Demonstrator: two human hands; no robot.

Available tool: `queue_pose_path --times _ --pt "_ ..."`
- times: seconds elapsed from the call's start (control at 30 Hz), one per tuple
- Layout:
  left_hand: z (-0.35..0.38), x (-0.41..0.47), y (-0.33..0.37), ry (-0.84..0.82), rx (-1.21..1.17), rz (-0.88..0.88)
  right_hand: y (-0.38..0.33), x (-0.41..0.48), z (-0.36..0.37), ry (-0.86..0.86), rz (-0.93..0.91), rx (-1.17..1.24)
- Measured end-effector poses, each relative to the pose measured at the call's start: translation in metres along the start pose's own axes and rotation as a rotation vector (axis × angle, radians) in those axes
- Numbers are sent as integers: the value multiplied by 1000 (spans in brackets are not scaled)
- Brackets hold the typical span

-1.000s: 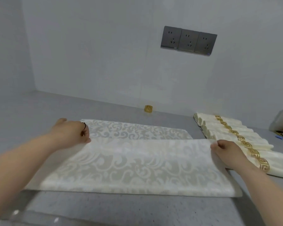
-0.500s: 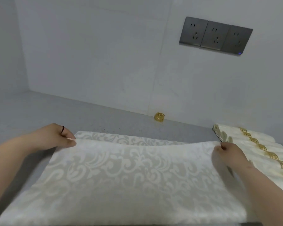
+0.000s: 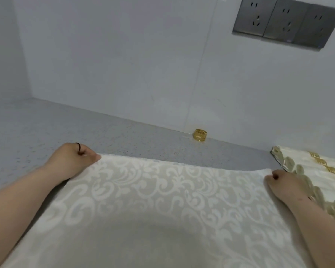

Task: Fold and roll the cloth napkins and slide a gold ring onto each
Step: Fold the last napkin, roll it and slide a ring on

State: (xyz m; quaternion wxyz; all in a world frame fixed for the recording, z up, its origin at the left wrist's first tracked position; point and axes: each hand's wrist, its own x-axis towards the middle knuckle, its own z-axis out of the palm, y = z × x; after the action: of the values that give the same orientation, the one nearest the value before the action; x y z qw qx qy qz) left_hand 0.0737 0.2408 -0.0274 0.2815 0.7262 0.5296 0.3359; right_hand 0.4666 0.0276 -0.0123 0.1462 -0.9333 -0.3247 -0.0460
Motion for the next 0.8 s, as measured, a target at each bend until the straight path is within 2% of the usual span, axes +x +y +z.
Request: queue_pose_path --times 0.27,0.43,0.5,0.6,0.63,0.7,0.77,0.8 --pt "2 3 0 -11 186 2 -1 7 5 -53 27 -15" --pt "3 7 -2 5 183 -8 -6 9 4 -79 42 -34" --pt "5 6 -1 44 111 5 -9 8 1 -87 74 51" --pt "1 -1 4 109 -136 0 -10 0 -15 -138 154 350" --pt "-3 -6 6 128 -92 21 -9 -3 -18 -158 138 370" --pt "-13 -18 12 137 99 67 -8 -14 -26 -113 52 262" --pt "-17 -42 27 43 208 148 -13 -35 -26 -15 -91 218" --pt "-15 -57 34 -33 237 211 -20 -50 -23 -18 -155 247"
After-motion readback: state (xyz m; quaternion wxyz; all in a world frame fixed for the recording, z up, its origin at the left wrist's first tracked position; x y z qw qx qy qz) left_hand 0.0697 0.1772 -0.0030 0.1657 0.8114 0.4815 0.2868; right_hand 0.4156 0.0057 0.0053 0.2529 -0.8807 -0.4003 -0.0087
